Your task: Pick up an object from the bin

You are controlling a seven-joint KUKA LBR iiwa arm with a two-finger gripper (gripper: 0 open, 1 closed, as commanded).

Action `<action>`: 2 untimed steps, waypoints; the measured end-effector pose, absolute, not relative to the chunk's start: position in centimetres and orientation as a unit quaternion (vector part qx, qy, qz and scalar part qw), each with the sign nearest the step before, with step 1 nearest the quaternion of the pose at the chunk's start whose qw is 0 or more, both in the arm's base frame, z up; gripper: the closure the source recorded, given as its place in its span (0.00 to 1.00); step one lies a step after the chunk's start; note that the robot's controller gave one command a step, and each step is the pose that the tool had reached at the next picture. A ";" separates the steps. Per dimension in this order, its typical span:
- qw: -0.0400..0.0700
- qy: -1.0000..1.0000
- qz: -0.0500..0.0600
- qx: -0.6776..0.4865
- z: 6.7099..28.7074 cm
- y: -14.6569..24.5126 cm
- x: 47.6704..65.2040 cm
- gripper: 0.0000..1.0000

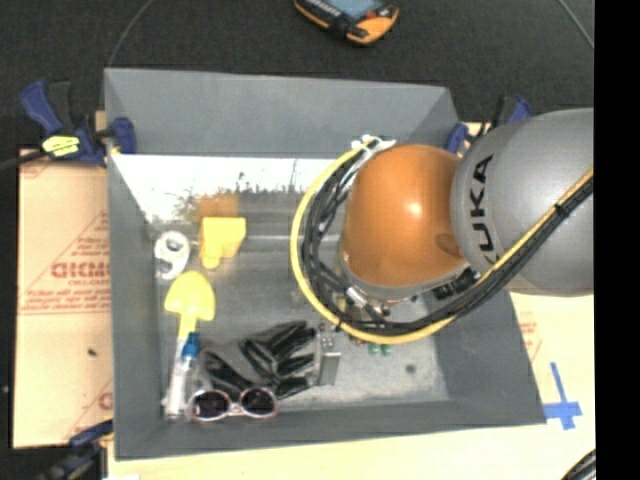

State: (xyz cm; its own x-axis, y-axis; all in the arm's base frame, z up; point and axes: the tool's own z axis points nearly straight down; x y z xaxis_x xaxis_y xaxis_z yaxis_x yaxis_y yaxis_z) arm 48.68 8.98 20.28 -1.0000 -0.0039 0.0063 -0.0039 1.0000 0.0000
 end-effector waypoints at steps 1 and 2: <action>-0.001 -1.000 -0.001 0.000 20.7 8.9 48.8 0.00; 0.000 -1.000 -0.001 0.014 7.3 9.0 53.9 0.00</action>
Offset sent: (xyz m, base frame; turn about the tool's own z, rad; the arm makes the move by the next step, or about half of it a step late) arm 0.0502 0.0000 -0.1328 -0.0254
